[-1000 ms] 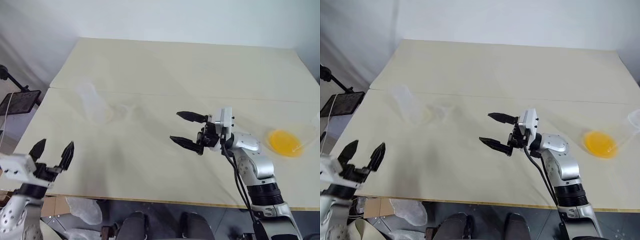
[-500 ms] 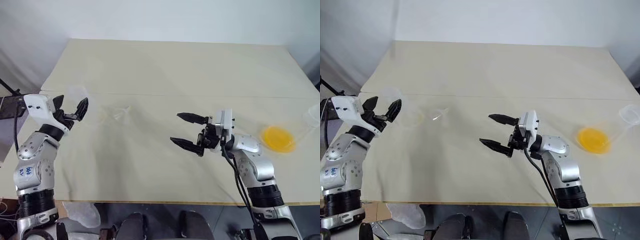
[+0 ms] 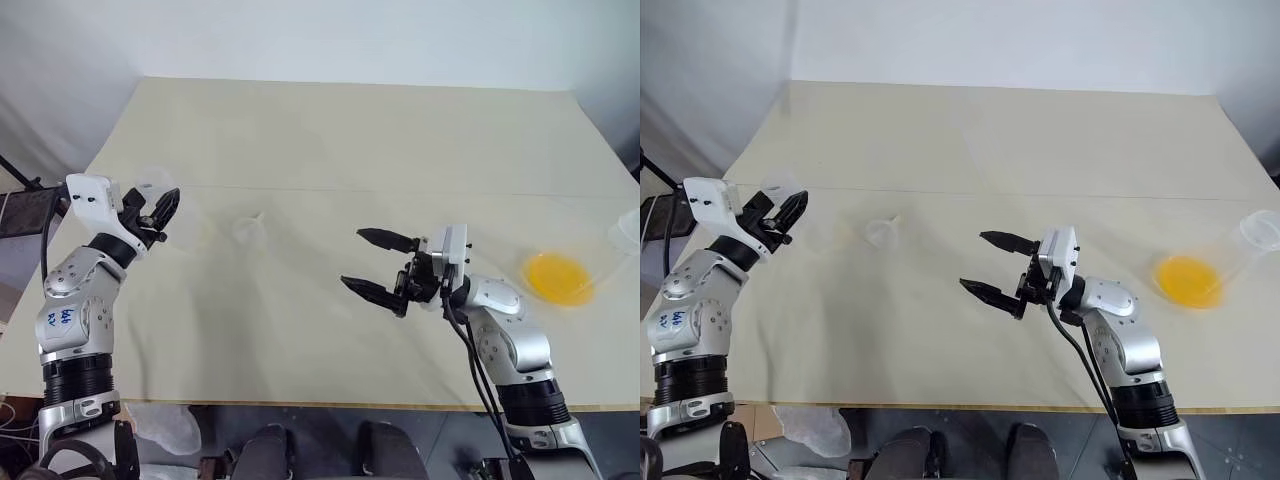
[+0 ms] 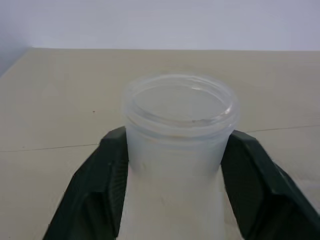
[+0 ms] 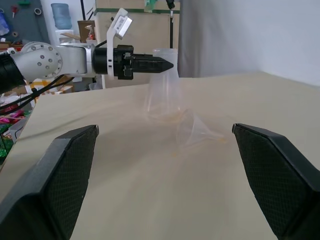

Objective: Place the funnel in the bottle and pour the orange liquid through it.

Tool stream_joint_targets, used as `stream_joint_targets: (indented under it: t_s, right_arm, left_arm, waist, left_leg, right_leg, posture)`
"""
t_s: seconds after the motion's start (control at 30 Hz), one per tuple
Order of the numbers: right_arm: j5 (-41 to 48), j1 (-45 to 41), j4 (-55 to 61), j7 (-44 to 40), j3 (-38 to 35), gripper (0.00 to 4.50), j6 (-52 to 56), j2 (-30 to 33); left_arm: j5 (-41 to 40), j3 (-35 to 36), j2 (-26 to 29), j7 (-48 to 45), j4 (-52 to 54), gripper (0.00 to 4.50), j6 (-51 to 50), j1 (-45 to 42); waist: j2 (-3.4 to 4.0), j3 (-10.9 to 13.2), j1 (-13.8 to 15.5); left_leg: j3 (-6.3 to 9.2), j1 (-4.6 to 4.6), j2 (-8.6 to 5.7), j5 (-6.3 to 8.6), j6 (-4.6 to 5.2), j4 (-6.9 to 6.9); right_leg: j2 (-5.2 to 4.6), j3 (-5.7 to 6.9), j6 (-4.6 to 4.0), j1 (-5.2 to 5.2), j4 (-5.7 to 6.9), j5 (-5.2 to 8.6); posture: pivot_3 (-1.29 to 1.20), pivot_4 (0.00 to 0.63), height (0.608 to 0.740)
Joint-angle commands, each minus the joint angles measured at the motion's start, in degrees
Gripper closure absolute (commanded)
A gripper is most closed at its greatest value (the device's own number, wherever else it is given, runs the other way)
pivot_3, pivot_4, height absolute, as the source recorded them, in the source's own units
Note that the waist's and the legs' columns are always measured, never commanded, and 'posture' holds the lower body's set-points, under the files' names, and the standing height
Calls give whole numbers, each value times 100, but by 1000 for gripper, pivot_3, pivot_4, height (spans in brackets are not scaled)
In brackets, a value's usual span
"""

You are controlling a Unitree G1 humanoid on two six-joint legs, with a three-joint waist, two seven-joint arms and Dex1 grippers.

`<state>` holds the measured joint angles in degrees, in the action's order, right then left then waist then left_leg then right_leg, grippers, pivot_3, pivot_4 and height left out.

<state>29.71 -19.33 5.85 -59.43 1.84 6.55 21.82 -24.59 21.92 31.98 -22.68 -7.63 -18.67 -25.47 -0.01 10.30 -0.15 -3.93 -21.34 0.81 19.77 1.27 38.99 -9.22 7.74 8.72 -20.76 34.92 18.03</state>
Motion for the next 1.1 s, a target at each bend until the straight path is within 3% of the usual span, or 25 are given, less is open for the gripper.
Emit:
stream_joint_targets:
  t_s: [0.03, 0.17, 0.3, 0.43, 0.63, 0.83, 1.0, 1.1]
  right_arm:
    - [83, 84, 379, 97, -183, 0, -65, 72]
    - [149, 222, 605, 248, -449, 0, -17, 266]
    - [353, 604, 938, 456, -1068, 0, 132, 656]
    - [395, 1008, 1076, 640, -1667, 0, 162, 1034]
    - [476, 1954, 1523, 1079, -2594, 0, 140, 1176]
    - [461, 2799, 2074, 1317, -2829, 0, 67, 1031]
    - [408, 3185, 2506, 1558, -2660, 0, 45, 761]
    - [395, 3179, 2545, 1581, -2517, 0, 63, 729]
  left_arm:
    - [-248, 257, 138, -376, 177, 2181, 367, -195]
    - [-393, 103, 368, -932, 322, 2181, 425, -638]
    - [-551, -773, 453, -2078, 578, 2181, 186, -1347]
    - [-440, -1809, -106, -3032, 235, 2181, 191, -1883]
    - [353, -2970, -1234, -3835, -1052, 2181, 1187, -2400]
    - [828, -3151, -1971, -3799, -2106, 2181, 2077, -2716]
    - [985, -3200, -2142, -3957, -2377, 2181, 2184, -2743]
    - [840, -3094, -2125, -4110, -2237, 1150, 2029, -2720]
  waist:
    - [-1, 1, 0]
    - [-11, 7, 30]
    - [-15, 9, 131]
    - [-15, 9, 166]
    - [-20, 12, 152]
    - [-21, 13, 132]
    - [-21, 13, 160]
    - [-22, 13, 160]
  left_leg:
    - [0, 0, 0, 0, 0, 0]
    - [6, -6, 0, 0, 0, 7]
    - [8, -12, -7, 0, 1, 7]
    - [0, -11, -11, 1, 2, 8]
    - [-62, -18, -2, 1, 2, 6]
    - [-95, -20, 9, 1, 3, 4]
    - [-108, -21, 12, 0, 5, 6]
    - [-109, -25, 11, 0, 5, 8]
  right_leg:
    - [0, 0, 0, -1, 0, 0]
    - [0, 2, 0, 0, 0, 0]
    - [-2, 3, 0, 2, -5, 0]
    - [-2, 1, 1, 8, -14, -1]
    - [9, 0, 3, 1, -29, 1]
    - [16, -17, 3, -14, -41, 1]
    - [15, -28, 3, -27, -31, 1]
    - [15, -30, 4, -30, -31, 0]
  posture:
    - [0, 150, 740]
    - [0, 150, 740]
    - [0, 150, 740]
    - [0, 150, 740]
    - [0, 150, 740]
    - [0, 150, 740]
    - [0, 150, 740]
    - [0, 150, 740]
